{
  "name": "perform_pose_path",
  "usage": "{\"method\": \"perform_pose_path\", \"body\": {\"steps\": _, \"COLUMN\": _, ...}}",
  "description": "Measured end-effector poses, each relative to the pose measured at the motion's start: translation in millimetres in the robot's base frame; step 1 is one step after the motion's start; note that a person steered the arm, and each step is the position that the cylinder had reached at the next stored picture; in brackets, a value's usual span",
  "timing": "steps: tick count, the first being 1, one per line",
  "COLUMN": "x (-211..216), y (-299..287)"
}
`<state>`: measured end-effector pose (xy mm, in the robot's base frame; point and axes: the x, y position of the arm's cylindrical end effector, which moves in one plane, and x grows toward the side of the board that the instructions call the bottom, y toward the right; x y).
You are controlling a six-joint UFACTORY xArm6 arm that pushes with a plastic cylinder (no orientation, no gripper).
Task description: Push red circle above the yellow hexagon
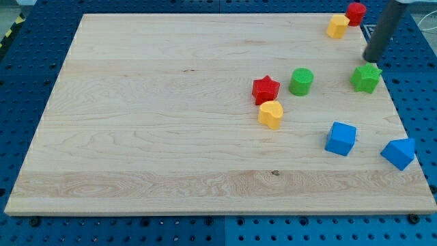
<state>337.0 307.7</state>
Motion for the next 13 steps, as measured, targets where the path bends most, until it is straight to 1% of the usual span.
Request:
{"method": "perform_pose_path", "body": {"steps": 1, "x": -2, "y": 38}}
{"method": "perform_pose_path", "body": {"steps": 2, "x": -52, "y": 37}}
{"method": "perform_pose_path", "body": {"steps": 3, "x": -70, "y": 37}}
{"method": "perform_pose_path", "body": {"steps": 5, "x": -69, "y": 38}}
{"method": "perform_pose_path", "body": {"steps": 7, "x": -140, "y": 37}}
{"method": "perform_pose_path", "body": {"steps": 10, "x": -145, "y": 34}}
{"method": "perform_pose_path", "body": {"steps": 12, "x": -146, "y": 17}}
{"method": "perform_pose_path", "body": {"steps": 13, "x": -146, "y": -3}}
